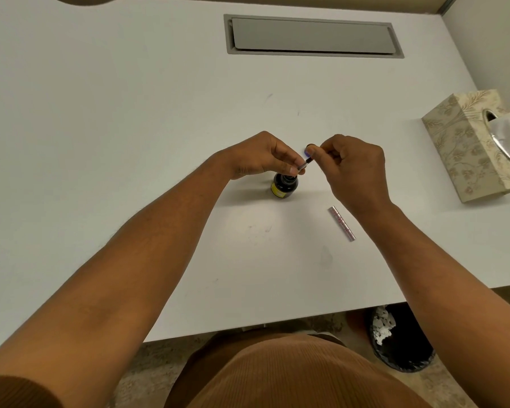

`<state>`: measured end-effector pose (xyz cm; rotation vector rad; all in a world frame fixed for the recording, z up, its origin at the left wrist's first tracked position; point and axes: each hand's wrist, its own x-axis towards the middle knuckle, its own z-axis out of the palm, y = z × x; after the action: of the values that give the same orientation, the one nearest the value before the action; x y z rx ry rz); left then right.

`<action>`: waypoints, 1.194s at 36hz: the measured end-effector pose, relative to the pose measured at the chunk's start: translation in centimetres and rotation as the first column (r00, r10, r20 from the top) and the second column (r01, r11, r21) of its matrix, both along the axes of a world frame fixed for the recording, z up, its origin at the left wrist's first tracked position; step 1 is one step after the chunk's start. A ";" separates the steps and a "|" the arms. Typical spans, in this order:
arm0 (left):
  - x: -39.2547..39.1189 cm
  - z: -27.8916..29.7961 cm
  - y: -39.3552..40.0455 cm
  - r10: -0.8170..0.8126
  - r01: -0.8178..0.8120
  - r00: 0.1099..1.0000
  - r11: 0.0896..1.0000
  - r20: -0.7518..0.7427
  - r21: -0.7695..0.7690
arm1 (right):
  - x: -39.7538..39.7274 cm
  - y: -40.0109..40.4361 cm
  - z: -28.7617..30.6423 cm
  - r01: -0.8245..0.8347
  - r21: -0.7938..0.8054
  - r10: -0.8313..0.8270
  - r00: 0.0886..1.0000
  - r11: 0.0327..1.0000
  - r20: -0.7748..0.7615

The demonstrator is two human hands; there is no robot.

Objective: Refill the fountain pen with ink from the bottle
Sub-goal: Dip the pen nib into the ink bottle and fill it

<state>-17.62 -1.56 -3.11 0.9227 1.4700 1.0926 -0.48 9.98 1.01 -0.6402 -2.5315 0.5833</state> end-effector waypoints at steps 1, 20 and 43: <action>0.0 0.0 0.0 -0.002 0.002 1.000 1.000 0.000 0.001 | 0.0 0.0 -0.1 -0.001 0.006 0.001 1.000 1.000 -0.005; -0.1 -0.1 0.0 -0.001 0.001 1.000 1.000 0.001 -0.013 | 0.1 0.1 1.2 -0.059 -0.042 0.061 0.998 0.997 0.031; 0.1 0.0 0.0 0.009 -0.009 1.000 1.000 -0.021 -0.005 | 0.1 0.2 0.8 -0.095 0.088 0.089 0.994 0.992 0.062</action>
<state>-17.55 -1.53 -3.15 0.9273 1.4944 1.0889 -0.39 10.21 1.81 -0.5169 -2.6361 0.4844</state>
